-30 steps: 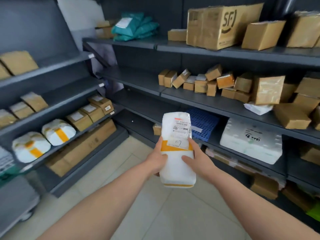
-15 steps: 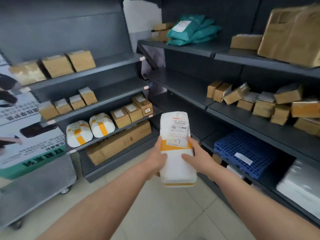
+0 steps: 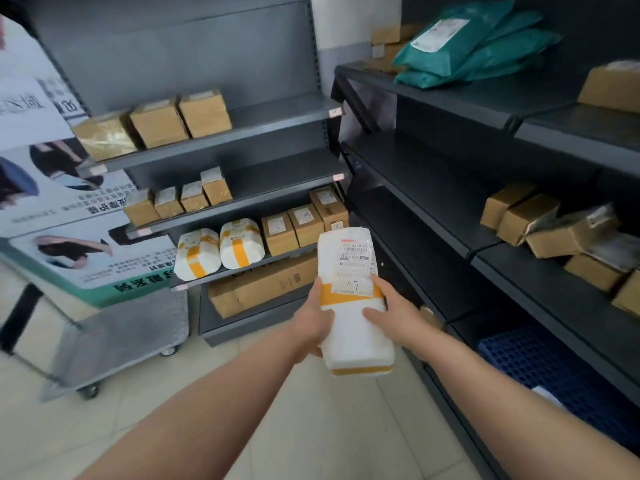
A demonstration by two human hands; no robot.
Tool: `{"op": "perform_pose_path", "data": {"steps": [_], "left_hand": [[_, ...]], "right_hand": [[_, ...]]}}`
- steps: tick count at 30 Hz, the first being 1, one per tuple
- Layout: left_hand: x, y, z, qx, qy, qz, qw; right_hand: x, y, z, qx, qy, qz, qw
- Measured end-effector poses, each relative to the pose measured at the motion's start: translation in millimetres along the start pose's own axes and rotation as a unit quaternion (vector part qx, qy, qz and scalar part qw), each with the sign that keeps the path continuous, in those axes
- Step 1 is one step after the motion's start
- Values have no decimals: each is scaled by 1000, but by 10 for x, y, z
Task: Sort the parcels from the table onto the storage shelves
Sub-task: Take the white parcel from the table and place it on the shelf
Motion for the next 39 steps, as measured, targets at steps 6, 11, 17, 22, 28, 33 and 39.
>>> {"op": "perform_pose_path", "data": {"steps": [6,11,17,22,28,33,39], "left_hand": [[-185,22,-528,-37,15,7,999],[-397,124,-1170,-40,9,28,999],[-881,419,-2115,-50,-15,90,995],[-1485,751,-2875,-25,-19,60,998],[-1848,1035,-3521,-15,-27,28,999],[-2015,1374,-4061,-9,-33,24,999],[-2156,1749,-4835,-18,-2,23,1000]], "right_hand": [[-6,-113,-553,0,-18,2,1000],[-26,-283,-1159,0,-19,23,1000],[-15,-689,-2148,4,-13,-1,1000],[40,-1130,-2980,1,9,-15,1000],[33,-1360,-3682,13,27,-1,1000],[-171,-1568,-4334,-5,29,-15,999],[-474,-1744,-5126,-38,35,0,999]]}}
Point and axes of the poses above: each hand's wrist, its own z-axis away from the middle knuckle, its own x-axis out of the palm, y = z × x, the point moved 10 cm from there along -z, towards the middle knuckle, and after that the axes turned 1 degree about z, right-handed, at the moved point
